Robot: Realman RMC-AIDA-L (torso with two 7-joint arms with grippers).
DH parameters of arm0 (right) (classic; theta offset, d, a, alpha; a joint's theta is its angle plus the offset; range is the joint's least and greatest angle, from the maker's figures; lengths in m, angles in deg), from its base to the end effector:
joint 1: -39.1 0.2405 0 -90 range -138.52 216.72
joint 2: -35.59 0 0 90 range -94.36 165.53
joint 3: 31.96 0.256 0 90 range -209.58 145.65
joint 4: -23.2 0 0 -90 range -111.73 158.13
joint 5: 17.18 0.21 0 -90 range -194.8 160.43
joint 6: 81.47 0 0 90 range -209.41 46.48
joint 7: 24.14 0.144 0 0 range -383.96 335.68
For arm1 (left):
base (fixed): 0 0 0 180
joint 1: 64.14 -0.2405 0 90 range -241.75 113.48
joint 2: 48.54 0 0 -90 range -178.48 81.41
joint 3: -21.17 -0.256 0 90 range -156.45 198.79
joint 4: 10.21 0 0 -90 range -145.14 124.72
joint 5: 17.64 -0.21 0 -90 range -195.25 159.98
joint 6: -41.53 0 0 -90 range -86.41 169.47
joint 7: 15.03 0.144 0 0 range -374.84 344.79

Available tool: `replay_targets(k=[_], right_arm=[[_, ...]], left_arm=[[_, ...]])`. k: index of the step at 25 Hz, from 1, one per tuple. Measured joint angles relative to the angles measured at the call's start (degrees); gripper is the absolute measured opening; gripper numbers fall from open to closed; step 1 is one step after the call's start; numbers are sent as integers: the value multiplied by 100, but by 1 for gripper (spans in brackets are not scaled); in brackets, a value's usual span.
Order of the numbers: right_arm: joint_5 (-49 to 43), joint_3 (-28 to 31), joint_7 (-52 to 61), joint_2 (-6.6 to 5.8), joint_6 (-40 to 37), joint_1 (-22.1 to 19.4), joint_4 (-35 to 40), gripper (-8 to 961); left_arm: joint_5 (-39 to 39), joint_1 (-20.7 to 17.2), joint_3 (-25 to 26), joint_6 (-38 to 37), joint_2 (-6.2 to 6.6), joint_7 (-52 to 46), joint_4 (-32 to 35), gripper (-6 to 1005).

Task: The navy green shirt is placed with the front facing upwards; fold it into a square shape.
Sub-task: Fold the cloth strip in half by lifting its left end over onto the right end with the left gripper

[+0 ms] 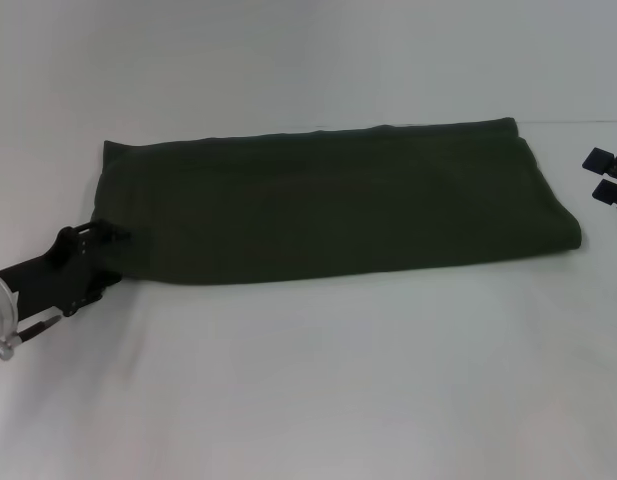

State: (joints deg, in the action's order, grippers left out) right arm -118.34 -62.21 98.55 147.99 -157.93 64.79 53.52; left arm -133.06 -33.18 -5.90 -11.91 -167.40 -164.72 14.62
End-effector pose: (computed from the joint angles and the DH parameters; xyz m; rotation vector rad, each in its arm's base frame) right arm 0.3326 0.3473 0.0732 -1.8131 1.7115 1.1287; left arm -0.3526 0.3620 -0.0026 -1.1977 -2.2404 -0.9698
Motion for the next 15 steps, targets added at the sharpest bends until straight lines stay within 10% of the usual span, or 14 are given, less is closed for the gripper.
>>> replay_targets(k=[15], right_arm=[[-9,2,22,9,20,2,-8,736]], left_arm=[[471,-192,19,-356,-61,490,-42,704]])
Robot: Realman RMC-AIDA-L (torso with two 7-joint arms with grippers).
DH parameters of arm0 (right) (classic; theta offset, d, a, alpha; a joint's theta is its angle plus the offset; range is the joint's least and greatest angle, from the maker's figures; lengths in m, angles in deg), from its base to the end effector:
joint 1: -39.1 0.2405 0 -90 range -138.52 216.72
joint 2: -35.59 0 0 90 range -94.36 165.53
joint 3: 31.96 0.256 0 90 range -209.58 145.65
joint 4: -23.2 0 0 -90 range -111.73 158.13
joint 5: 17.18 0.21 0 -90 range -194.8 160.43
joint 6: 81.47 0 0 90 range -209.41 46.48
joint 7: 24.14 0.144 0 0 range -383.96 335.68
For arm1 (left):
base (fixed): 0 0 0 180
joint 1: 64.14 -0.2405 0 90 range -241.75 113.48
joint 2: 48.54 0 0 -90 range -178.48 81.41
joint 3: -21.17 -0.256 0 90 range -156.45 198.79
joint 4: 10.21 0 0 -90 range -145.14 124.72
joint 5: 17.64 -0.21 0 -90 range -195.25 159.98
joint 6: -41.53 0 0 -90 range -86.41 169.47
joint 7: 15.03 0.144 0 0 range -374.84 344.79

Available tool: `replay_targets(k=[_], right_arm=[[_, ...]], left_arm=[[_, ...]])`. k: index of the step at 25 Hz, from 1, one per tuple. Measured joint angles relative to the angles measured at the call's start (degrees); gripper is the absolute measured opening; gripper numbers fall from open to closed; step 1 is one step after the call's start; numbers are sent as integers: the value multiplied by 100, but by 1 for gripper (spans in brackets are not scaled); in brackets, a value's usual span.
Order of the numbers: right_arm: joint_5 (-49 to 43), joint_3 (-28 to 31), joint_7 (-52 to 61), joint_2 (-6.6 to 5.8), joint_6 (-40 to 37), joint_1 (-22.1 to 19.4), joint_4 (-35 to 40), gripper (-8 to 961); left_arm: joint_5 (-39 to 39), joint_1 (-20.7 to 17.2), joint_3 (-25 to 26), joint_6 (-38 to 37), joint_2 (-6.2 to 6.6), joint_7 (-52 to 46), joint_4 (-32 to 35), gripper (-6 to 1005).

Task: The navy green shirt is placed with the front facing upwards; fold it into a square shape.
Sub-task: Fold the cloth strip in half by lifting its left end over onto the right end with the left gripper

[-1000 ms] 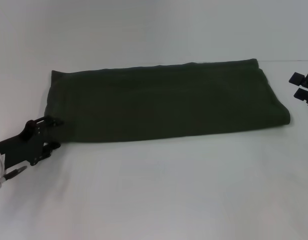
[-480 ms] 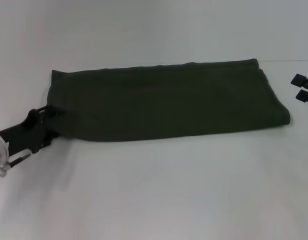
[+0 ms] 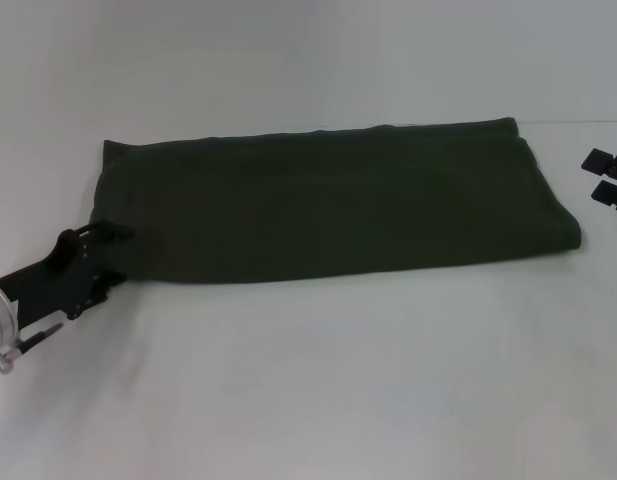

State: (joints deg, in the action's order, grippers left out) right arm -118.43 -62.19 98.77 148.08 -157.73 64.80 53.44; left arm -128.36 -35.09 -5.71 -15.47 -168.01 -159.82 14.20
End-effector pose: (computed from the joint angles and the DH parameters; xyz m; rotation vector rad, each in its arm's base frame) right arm 0.3329 0.3473 0.0722 -1.8074 1.7188 1.1284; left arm -0.3505 0.3514 -0.0055 -1.2391 -2.2308 -1.0517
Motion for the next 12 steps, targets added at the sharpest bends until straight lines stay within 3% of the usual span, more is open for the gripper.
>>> replay_targets(k=[12], right_arm=[[-6,9,-7,-9,21,10,-1,737]], left_arm=[[-218,395,-168,652,62,-37,-88,705]])
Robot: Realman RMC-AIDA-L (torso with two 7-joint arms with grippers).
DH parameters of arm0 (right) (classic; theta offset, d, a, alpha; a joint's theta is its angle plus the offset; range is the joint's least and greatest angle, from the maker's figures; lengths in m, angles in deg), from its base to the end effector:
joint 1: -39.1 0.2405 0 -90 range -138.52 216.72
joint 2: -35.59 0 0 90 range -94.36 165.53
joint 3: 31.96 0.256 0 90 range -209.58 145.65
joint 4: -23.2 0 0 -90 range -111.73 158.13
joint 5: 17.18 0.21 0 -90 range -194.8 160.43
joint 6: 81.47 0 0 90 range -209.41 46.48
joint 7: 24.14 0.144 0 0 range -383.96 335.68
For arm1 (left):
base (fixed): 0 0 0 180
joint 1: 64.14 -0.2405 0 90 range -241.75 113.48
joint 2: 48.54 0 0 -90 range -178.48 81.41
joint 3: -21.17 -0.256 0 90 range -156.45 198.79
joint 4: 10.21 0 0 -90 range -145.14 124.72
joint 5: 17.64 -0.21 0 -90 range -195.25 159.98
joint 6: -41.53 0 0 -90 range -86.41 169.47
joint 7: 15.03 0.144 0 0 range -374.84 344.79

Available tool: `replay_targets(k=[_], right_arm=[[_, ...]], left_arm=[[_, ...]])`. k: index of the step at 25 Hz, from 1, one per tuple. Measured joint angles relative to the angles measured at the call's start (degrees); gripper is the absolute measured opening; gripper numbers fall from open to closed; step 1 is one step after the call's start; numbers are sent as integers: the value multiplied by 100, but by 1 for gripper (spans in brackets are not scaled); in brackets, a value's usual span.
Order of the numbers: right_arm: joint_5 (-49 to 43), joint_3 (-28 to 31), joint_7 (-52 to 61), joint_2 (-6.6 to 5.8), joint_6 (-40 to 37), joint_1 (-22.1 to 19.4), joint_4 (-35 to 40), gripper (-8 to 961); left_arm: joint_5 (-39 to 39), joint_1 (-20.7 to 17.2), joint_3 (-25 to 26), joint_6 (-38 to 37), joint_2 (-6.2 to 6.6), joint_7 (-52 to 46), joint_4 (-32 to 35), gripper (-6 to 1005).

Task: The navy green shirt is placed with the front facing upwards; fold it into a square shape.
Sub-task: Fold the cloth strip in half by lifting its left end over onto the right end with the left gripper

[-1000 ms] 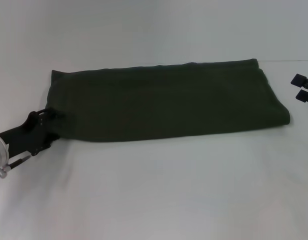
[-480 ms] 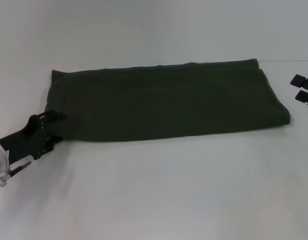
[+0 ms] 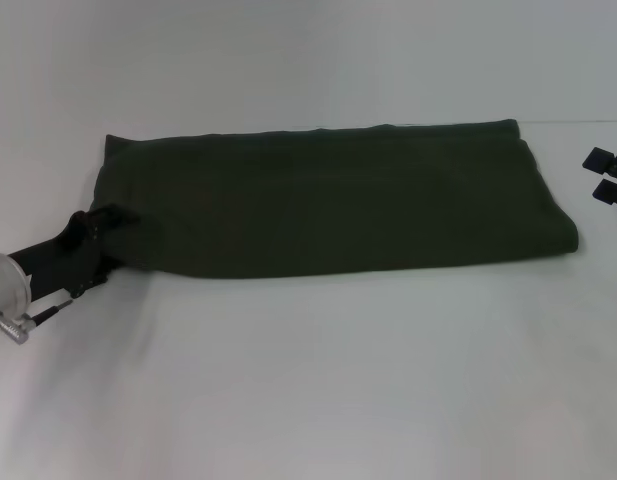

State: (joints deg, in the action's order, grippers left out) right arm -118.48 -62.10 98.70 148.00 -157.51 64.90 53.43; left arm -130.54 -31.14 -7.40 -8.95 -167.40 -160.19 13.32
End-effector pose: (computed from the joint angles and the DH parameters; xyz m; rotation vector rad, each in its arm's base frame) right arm 0.3331 0.3482 0.0730 -1.8052 1.7149 1.1260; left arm -0.3428 0.3758 -0.0056 -1.2657 -2.1610 -0.9599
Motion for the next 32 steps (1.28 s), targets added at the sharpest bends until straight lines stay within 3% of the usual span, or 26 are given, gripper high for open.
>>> replay_targets(k=[4,11,20,27,32], right_arm=[[5,0,3,0,14,4,0,736],[9,0,19,-10,21,29,0,736],[2,0,29,-10,66,31,0,737],[-19,0,29,-9,117,39,0,738],[-8,0,29,-9,121,39,0,737]], left_arm=[[58,76,16,73,-8,242,46,705],[557,-82,49,-545,-91,806,319,705],[246,-114,-3,-139,-78,525,-17,706],[163,125,-150,326,-51,511,-54,705],[172,186,-156,567,-106,551,-3,692]])
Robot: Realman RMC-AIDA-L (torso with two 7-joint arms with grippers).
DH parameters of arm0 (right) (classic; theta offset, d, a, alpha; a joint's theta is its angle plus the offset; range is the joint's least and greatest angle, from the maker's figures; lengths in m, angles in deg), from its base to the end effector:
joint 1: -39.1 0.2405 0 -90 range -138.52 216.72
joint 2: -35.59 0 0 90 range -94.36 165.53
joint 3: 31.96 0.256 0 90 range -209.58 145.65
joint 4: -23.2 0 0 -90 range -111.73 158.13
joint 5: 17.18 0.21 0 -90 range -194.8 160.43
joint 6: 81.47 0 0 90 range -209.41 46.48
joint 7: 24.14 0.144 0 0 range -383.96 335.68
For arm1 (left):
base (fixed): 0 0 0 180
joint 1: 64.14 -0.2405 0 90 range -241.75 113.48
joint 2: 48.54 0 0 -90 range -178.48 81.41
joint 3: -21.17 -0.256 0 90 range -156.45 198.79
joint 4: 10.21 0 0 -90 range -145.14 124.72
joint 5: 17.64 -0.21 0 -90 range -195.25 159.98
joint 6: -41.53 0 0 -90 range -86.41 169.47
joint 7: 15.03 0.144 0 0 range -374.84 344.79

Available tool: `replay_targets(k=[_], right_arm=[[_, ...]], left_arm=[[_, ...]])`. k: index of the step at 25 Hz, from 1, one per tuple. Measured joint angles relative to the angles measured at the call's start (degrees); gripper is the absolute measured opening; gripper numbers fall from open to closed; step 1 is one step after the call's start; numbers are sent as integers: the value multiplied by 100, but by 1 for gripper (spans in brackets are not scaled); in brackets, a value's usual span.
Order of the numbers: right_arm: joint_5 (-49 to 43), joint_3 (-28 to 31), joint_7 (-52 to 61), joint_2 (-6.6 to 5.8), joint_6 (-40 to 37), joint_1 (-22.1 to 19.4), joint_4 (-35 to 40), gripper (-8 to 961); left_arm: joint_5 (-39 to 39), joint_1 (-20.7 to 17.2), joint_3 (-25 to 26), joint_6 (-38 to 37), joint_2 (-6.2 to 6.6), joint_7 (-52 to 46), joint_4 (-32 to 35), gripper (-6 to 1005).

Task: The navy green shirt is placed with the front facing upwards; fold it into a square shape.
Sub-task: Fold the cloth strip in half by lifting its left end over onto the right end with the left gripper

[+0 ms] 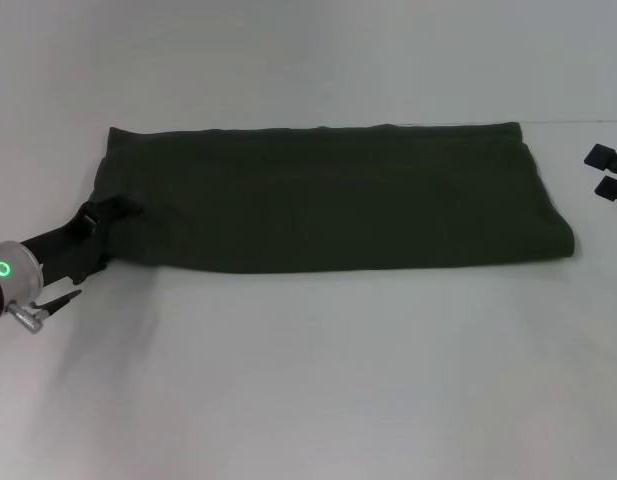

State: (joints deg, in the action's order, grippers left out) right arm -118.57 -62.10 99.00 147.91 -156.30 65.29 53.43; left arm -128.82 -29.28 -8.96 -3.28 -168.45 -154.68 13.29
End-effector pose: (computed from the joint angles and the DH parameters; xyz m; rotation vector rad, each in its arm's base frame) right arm 0.3337 0.3519 0.0743 -1.7892 1.7130 1.1175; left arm -0.3360 0.3893 -0.0103 -1.3164 -2.0399 -0.9131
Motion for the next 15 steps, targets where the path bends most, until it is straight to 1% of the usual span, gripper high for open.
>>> replay_targets(k=[2,7,10,15], right_arm=[[9,0,0,0,-1,-4,0,736],[21,0,0,-3,-1,-21,0,738],[22,0,2,-6,0,-25,0,737],[23,0,4,-9,-1,-26,0,736]], left_arm=[[-1,-9,-1,-10,-11,2,4,666],[49,-163,18,-125,-135,100,268,600],[51,-171,5,-158,-144,102,333,561],[53,-167,-5,-216,-146,125,358,348]])
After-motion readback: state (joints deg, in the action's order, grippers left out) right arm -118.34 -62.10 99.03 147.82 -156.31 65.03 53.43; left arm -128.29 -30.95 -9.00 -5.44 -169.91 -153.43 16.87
